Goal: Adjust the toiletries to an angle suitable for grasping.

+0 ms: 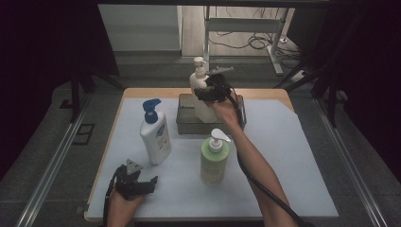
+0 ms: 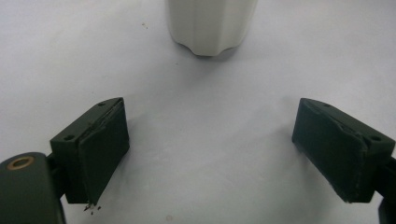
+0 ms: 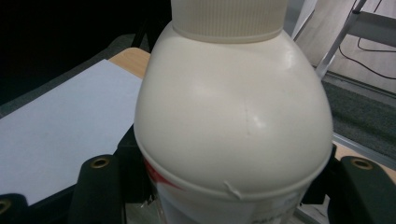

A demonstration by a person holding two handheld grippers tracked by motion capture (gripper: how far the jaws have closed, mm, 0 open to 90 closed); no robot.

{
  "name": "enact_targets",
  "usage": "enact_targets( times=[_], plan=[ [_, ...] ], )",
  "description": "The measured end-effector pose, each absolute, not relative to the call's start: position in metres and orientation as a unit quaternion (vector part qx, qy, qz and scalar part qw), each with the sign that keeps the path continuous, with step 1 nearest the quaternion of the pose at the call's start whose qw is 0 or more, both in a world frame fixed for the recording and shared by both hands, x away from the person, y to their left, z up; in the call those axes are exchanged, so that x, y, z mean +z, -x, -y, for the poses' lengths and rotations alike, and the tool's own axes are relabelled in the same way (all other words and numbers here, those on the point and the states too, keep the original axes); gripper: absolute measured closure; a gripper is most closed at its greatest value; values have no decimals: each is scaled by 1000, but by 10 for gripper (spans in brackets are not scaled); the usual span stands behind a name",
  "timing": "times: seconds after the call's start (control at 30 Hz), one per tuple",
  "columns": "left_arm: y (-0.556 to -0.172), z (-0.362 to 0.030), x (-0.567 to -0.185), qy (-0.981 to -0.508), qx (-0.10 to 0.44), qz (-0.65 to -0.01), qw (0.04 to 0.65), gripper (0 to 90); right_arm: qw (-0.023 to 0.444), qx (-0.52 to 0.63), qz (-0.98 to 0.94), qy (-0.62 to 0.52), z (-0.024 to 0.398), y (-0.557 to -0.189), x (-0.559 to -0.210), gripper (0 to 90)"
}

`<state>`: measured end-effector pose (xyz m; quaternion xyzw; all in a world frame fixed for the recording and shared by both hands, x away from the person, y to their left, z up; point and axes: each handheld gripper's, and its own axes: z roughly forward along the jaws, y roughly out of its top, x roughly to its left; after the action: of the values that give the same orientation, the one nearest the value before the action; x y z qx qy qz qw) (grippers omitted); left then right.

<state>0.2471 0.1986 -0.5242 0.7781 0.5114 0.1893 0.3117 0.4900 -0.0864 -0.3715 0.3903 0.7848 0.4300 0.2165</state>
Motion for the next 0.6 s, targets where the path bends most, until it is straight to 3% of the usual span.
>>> enact_targets(
  times=[0.6],
  plan=[
    [-247,-199,-524,-778,190,-511,312,106,198,413,-798,-391,90,-482,-393,368]
  ],
)
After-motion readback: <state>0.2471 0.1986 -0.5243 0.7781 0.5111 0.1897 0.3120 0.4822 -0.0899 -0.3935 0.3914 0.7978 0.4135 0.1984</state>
